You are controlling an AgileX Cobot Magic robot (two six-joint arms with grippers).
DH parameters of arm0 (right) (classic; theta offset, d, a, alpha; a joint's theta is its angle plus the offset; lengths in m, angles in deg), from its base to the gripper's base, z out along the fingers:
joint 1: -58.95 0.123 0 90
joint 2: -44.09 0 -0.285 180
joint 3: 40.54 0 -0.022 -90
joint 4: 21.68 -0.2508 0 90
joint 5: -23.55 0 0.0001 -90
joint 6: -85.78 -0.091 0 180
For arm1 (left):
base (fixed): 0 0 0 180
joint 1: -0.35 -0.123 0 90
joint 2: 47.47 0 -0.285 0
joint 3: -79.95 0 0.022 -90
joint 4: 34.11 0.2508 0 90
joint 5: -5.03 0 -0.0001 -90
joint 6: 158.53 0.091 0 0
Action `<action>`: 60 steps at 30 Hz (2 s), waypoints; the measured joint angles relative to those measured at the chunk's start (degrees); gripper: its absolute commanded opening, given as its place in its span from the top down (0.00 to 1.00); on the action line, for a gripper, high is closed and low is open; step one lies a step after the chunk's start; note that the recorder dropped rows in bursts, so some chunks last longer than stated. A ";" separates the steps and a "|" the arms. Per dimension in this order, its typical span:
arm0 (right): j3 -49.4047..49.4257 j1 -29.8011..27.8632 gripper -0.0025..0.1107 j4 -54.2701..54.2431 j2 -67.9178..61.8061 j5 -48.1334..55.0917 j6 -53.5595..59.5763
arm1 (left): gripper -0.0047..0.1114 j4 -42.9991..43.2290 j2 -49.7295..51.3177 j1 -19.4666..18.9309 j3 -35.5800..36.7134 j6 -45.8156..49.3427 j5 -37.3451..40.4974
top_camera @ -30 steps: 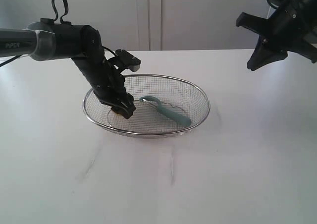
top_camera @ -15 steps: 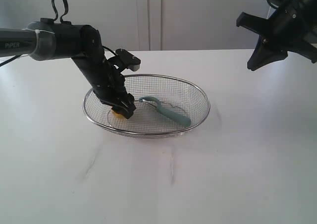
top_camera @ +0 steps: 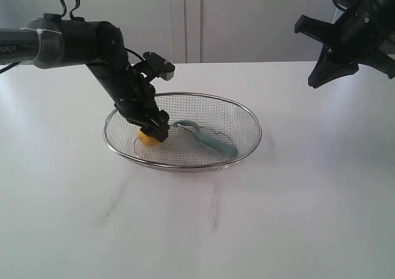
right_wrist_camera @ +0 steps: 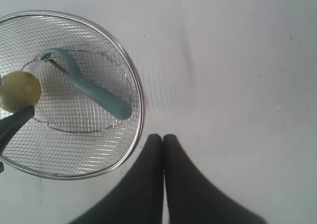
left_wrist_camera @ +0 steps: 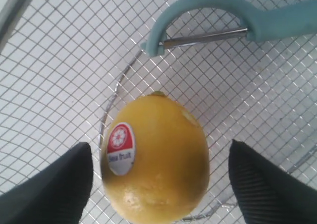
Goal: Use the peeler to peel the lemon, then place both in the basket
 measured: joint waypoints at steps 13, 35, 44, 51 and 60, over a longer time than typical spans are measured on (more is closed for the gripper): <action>0.00 0.00 0.98 0.00 0.00 0.00 0.00 | 0.26 0.00 -4.21 0.00 -0.03 -0.26 4.74; 0.00 0.00 0.98 0.00 0.00 0.00 0.00 | 0.96 0.00 -10.12 0.00 -0.03 -6.06 10.79; 0.00 0.00 0.98 0.00 0.00 -2.46 0.00 | 0.96 1.39 -10.12 0.00 -0.03 -12.02 14.30; 0.00 0.00 0.98 2.78 0.00 -1.48 0.00 | 0.96 5.31 -10.12 -1.81 -0.03 -19.82 20.28; 0.00 0.00 0.98 9.06 0.00 0.04 0.00 | 0.96 9.97 -10.12 -5.17 -0.03 -23.66 26.51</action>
